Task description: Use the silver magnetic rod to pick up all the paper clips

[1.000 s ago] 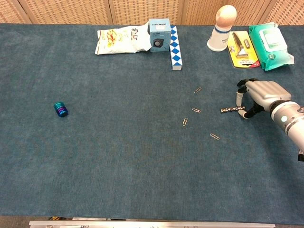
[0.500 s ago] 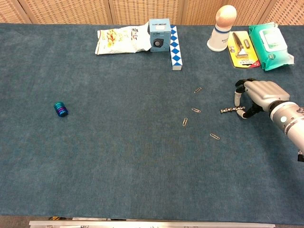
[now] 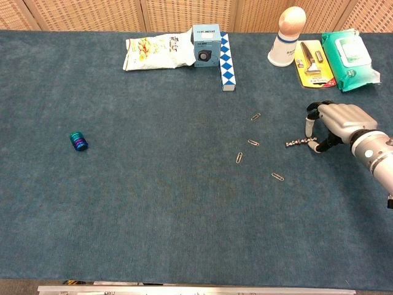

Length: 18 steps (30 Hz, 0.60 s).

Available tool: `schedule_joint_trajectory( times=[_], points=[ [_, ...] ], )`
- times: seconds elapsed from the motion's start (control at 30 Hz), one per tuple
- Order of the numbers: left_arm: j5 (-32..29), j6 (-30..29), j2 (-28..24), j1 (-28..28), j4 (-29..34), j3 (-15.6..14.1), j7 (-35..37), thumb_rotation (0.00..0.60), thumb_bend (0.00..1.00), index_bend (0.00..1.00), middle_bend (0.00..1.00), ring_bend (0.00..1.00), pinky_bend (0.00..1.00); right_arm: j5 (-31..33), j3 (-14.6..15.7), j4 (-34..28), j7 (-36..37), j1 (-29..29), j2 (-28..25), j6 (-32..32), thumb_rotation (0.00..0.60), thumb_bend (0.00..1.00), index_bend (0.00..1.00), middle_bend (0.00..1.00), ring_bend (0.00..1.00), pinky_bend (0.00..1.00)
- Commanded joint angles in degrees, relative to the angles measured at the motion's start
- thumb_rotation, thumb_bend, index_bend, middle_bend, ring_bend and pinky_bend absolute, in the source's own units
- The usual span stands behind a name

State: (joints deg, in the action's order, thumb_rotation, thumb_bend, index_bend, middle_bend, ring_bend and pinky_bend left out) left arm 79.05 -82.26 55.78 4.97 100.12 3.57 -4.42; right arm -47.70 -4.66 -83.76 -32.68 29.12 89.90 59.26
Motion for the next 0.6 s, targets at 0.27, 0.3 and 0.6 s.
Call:
schedule_joint_trajectory(
  times=[0.27, 0.3, 0.6],
  points=[
    [-0.2, 0.1, 0.0, 0.0, -0.1, 0.0, 0.0, 0.6, 0.09, 0.44, 0.43, 0.34, 0.41, 0.6, -0.2, 0.6, 0.0, 0.5, 0.2, -0.7, 0.6, 0.33, 0.52, 0.14, 0.07, 0.2],
    [-0.2, 0.1, 0.0, 0.0, -0.1, 0.0, 0.0, 0.6, 0.09, 0.44, 0.43, 0.34, 0.41, 0.7, -0.2, 0.6, 0.0, 0.5, 0.3, -0.8, 0.6, 0.33, 0.52, 0.14, 0.07, 0.2],
    [-0.3, 0.2, 0.0, 0.1, 0.1, 0.1, -0.1, 0.6, 0.09, 0.44, 0.43, 0.34, 0.41, 1.4, 0.0, 0.7, -0.3, 0.9, 0.3, -1.3, 0.6, 0.35, 0.53, 0.14, 0.07, 0.2]
  ],
)
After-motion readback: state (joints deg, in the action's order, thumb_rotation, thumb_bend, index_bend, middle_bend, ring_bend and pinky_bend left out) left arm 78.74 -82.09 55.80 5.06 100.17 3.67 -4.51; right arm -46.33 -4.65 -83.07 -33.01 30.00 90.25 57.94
